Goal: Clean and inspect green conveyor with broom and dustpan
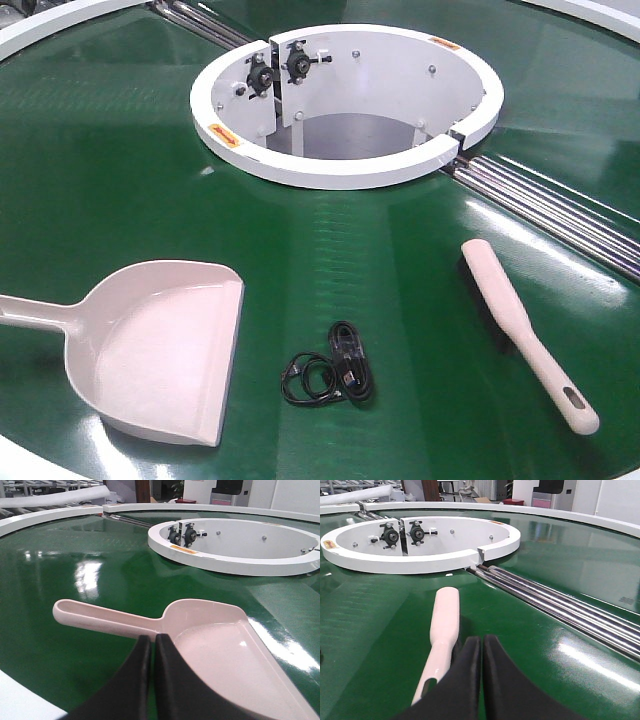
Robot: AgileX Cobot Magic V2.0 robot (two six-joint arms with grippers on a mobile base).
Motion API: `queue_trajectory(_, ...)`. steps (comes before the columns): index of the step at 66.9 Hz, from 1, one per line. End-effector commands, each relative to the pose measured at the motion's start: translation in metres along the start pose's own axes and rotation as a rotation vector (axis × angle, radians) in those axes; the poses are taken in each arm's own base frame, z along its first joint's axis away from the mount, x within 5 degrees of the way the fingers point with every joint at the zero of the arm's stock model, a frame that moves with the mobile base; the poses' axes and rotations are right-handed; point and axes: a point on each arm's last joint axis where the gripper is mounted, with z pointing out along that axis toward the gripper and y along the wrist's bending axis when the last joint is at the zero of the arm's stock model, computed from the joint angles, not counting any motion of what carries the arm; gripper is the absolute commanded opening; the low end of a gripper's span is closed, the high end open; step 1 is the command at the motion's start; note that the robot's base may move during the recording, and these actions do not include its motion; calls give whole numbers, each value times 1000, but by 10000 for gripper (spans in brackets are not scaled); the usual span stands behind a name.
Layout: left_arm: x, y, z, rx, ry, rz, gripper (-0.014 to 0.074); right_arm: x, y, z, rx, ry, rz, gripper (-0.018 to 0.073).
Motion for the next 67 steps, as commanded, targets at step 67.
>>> queue_trajectory(67,2,-1,1,10,-65,-5,-8,0,0,0,7,-69,-11,-9)
